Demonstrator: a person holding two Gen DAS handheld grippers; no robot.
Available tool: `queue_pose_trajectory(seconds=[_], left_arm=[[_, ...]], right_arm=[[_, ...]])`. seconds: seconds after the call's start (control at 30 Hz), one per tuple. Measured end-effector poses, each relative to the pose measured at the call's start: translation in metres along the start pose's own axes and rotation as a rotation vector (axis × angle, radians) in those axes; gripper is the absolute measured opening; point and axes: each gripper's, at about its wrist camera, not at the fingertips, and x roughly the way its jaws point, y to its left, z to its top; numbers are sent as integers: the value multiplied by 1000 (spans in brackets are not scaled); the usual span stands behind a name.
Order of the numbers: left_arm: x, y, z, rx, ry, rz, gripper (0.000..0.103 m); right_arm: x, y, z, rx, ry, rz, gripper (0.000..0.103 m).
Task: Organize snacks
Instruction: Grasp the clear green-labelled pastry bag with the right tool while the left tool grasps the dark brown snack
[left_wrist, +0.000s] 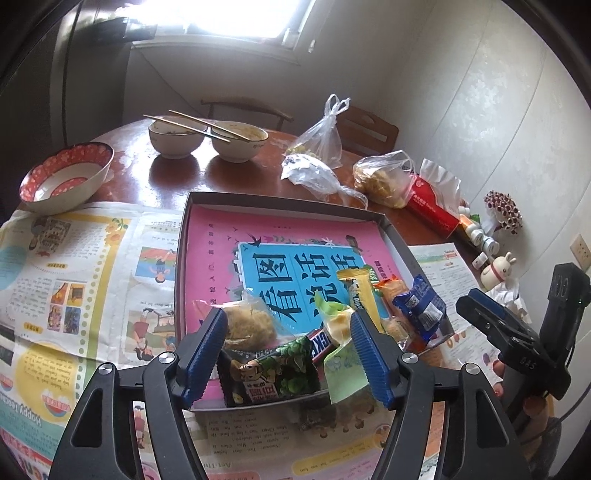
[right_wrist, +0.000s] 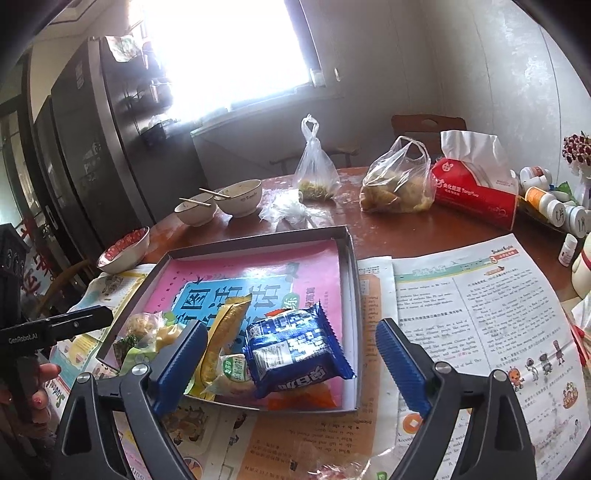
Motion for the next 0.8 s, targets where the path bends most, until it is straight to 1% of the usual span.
queue_pose_trajectory(seconds=[0.47,0.8], left_arm=[[-15,-9,-15,29,8,-9,71],[-21,-19,-33,65,23,12,71]], right_arm=[[-16,-2,-9,2,8,0,93],[-26,7,-24,-11,28,4,93]])
